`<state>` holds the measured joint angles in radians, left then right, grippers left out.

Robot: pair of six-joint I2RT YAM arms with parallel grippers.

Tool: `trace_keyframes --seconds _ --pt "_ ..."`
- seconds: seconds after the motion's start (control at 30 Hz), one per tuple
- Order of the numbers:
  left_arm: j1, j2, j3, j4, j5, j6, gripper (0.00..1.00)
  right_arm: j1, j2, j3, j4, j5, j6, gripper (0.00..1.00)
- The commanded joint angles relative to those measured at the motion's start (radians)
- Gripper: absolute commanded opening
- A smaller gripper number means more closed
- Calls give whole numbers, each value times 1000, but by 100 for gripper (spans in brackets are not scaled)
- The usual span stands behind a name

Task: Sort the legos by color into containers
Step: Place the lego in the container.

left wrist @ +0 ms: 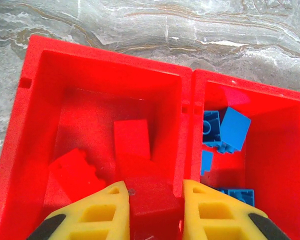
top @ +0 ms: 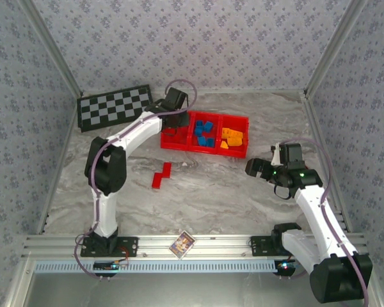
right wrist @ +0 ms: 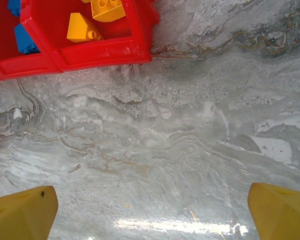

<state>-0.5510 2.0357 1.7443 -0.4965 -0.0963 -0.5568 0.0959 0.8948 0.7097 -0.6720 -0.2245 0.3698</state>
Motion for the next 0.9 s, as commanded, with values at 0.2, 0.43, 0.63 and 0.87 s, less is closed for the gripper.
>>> trace_keyframes --seconds 0.2,0.43,0.63,0.87 --pt "29 88 119 -26 5 45 29 -9 3 -7 3 -4 8 100" --pt "45 76 125 -33 -10 79 56 -10 1 -6 2 -4 9 100" --pt "45 -39 23 -23 -23 107 80 -9 0 -6 -1 -6 9 100" --pt "22 -302 -281 -13 -101 94 93 -8 -1 -6 1 -6 9 100"
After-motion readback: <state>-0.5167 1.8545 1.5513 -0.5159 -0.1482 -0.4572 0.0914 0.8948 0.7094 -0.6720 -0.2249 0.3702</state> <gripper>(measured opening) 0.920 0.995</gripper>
